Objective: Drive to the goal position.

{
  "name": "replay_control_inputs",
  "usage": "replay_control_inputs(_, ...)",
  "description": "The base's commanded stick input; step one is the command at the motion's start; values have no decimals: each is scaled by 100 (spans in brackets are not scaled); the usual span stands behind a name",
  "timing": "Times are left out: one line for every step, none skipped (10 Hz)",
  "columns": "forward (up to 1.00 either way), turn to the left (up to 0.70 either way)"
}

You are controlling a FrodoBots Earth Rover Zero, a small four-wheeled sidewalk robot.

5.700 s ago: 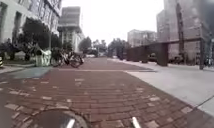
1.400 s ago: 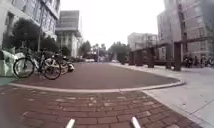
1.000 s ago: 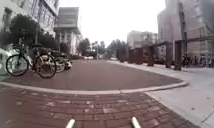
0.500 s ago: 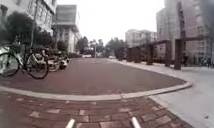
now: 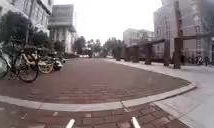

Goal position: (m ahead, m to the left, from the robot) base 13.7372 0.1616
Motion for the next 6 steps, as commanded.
replay_control_inputs(70,0)
replay_control_inputs(70,-2)
replay_control_inputs(70,-5)
replay_control_inputs(70,-8)
replay_control_inputs(70,-12)
replay_control_inputs(70,-14)
